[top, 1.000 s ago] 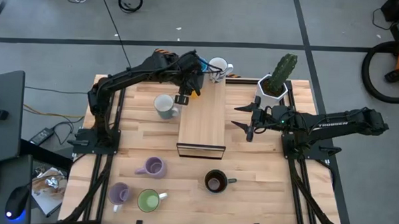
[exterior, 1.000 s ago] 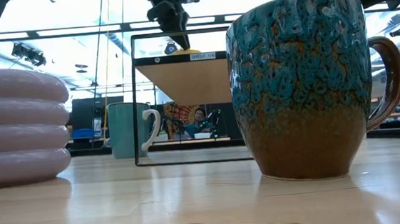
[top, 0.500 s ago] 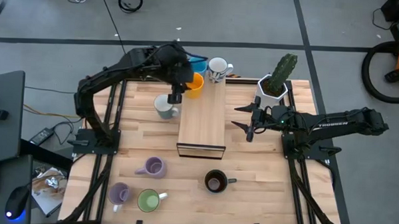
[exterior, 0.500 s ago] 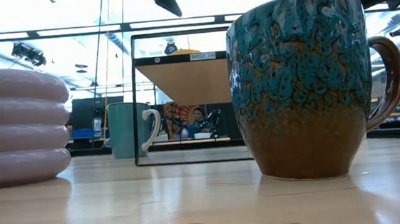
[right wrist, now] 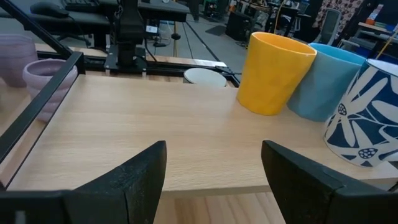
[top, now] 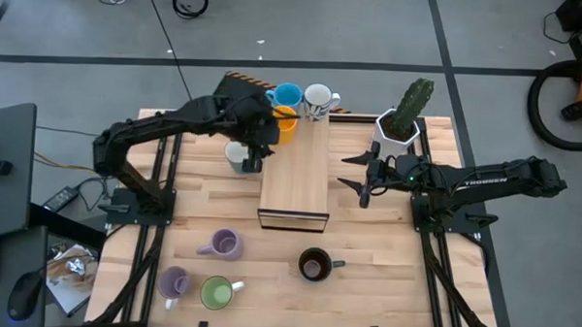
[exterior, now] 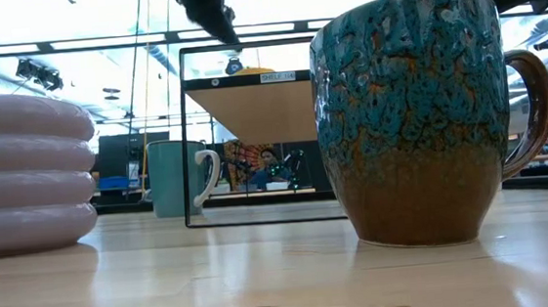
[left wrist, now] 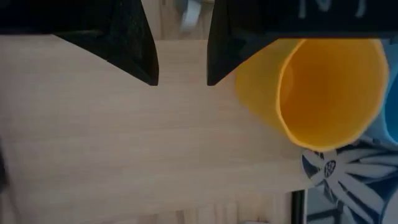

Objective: Place coffee mugs
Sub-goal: Put the light blue mug on the shelf

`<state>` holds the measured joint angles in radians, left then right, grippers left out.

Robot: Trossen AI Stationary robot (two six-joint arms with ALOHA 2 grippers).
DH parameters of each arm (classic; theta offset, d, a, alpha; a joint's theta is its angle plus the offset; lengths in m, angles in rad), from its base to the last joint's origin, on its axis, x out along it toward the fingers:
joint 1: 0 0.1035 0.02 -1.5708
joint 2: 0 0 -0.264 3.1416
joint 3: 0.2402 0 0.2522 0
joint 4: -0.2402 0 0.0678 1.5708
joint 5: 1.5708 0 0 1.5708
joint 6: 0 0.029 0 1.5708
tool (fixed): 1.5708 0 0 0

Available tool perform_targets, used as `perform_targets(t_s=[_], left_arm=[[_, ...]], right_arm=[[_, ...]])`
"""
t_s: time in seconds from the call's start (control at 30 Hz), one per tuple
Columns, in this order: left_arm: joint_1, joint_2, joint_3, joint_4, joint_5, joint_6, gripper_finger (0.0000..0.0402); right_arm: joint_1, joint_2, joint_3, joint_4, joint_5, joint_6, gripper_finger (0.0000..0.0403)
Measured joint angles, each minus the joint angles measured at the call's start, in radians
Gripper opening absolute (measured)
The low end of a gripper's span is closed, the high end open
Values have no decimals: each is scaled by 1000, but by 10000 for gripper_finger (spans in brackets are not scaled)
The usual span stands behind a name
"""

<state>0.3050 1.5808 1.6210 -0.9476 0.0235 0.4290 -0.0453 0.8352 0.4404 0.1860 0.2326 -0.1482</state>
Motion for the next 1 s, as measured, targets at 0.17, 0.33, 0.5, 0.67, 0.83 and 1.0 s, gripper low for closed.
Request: perform_targets(t_s=[0.17, 0.33, 0.5, 0.67, 0.83, 1.0], left_arm=[[12, -147, -192, 164, -26, -35, 142], [19, -265, -301, 236, -28, -66, 142], [48, -363, -376, 269, 38, -98, 142], [80, -469, -544, 401, 104, -155, 142], [101, -513, -635, 450, 43, -186, 142], [86, -519, -702, 385, 38, -213, 142]], right_arm=[[6, 13, 0, 11, 6, -5, 269], [6, 23, 1, 32, 6, -10, 269], [6, 37, 1, 65, 7, -11, 269], [6, 48, 0, 69, 6, -11, 269], [6, 61, 0, 86, 6, -11, 269], [6, 63, 0, 90, 6, -11, 269]])
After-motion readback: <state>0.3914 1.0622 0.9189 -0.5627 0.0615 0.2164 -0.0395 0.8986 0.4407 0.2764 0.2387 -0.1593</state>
